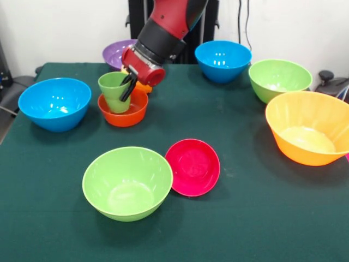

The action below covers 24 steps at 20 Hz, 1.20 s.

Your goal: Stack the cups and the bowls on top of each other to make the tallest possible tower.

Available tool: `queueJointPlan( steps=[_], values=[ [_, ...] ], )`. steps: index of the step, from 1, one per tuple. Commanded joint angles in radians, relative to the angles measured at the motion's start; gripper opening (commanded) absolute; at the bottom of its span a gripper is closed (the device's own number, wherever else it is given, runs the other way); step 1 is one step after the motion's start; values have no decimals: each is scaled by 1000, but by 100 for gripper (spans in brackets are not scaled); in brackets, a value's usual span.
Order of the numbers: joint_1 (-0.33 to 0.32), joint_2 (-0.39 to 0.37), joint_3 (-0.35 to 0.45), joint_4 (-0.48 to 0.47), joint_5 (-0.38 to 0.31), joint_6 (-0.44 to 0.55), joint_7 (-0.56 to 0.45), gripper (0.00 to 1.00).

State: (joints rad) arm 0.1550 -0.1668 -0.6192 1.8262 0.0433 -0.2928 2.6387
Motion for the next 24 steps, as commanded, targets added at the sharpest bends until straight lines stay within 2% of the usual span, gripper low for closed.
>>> queueJointPlan(
  steps=[1, 6, 10, 14, 18, 21, 22, 24],
  values=[
    [-25, 74, 224, -136, -21, -18, 46, 0],
    [-5, 64, 235, -132, 10, 6, 65, 0],
    [-31, 44, 267, -144, -7, 55, 53, 0],
    [-45, 43, 277, -146, -12, 59, 51, 0],
    [-39, 42, 282, -134, 14, 74, 70, 0],
    [-4, 44, 257, -128, 59, 109, 80, 0],
    [15, 51, 240, -130, 79, 114, 82, 100],
    [12, 46, 243, -129, 82, 152, 76, 100]
  ],
)
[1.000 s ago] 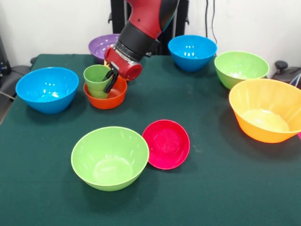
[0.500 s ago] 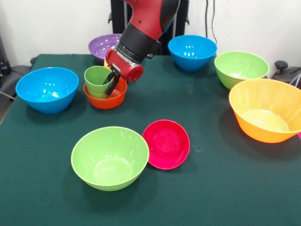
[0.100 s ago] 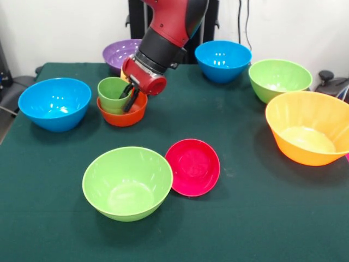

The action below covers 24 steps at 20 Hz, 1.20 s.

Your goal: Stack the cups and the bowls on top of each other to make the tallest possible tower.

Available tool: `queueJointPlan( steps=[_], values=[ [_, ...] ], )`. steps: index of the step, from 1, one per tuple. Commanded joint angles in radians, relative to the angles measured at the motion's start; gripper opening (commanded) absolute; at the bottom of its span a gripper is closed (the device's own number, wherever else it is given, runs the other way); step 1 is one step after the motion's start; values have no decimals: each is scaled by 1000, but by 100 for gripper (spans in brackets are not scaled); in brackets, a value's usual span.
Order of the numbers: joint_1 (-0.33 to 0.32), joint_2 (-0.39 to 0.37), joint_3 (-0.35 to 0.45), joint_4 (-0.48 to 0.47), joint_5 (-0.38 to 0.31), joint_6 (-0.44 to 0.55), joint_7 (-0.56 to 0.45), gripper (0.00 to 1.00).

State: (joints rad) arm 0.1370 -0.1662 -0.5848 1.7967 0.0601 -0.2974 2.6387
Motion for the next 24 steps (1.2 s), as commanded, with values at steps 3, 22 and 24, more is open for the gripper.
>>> queueJointPlan(
  steps=[3, 22, 24],
  values=[
    [16, 31, 223, -95, 53, 177, 64, 100],
    [-66, -60, 261, -96, -93, 297, -75, 100],
    [-95, -89, 279, -86, -128, 324, -96, 100]
  ],
)
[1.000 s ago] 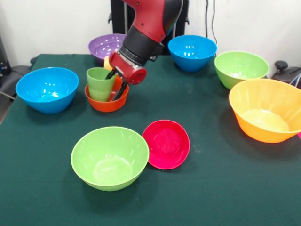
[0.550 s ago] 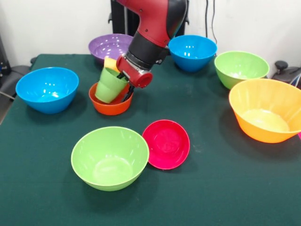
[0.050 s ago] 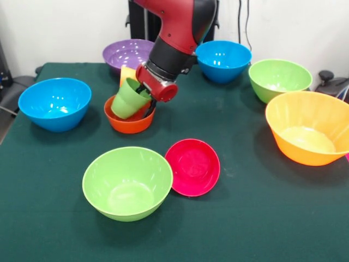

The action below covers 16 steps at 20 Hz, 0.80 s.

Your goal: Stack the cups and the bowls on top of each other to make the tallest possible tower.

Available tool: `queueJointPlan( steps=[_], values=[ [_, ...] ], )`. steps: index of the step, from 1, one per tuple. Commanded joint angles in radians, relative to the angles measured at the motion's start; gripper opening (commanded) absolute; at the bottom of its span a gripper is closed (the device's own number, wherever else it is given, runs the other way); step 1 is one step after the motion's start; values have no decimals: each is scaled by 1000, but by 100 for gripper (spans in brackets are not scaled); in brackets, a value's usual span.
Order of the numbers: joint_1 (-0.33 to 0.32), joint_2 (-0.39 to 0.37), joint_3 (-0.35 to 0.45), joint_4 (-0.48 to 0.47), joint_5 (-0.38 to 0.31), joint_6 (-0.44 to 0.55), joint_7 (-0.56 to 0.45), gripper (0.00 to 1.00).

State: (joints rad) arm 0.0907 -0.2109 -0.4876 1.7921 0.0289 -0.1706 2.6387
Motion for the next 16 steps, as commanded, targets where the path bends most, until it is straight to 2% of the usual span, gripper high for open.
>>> queueJointPlan(
  steps=[1, 2, 3, 6, 10, 16],
  values=[
    [-66, -60, 193, -76, -116, 217, -108, 100],
    [-59, -59, 174, -88, -134, 229, -125, 100],
    [-70, -67, 179, -91, -159, 234, -112, 0],
    [-132, -97, 234, -99, -212, 291, -170, 0],
    [-259, -173, 354, -88, -310, 380, -247, 0],
    [-342, -226, 432, -75, -388, 443, -254, 0]
  ],
)
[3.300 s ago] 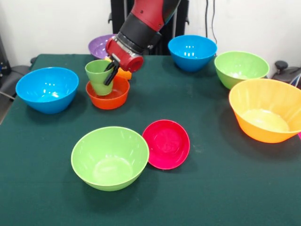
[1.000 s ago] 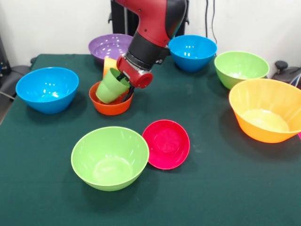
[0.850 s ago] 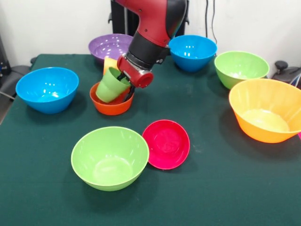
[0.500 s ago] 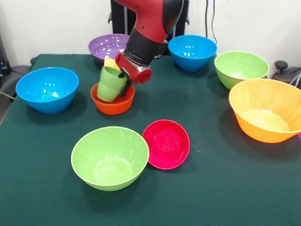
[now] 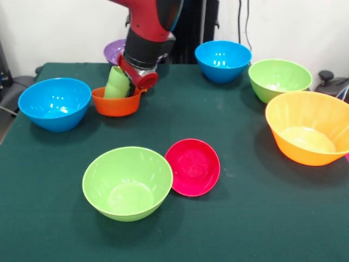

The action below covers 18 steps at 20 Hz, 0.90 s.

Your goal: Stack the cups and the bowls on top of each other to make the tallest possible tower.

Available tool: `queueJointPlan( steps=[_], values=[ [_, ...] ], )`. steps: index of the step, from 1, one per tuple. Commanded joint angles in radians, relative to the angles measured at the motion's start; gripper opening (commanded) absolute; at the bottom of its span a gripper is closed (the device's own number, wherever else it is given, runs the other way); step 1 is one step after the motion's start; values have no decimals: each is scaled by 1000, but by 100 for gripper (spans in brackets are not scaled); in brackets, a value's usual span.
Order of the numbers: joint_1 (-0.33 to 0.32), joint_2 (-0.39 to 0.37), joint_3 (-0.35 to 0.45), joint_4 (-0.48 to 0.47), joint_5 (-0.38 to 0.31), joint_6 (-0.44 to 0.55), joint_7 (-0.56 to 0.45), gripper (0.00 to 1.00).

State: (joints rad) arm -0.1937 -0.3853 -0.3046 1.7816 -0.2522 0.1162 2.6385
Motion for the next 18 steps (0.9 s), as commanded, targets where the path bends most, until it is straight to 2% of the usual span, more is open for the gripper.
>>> queueJointPlan(
  steps=[1, 6, 10, 12, 18],
  values=[
    [-72, -60, 267, -59, -117, 164, -254, 0],
    [-168, -85, 382, -18, -143, 224, -262, 0],
    [-306, -75, 544, 11, -169, 285, -343, 0],
    [-353, -64, 597, 4, -189, 308, -381, 0],
    [-412, -42, 670, -22, -245, 337, -420, 0]
  ],
)
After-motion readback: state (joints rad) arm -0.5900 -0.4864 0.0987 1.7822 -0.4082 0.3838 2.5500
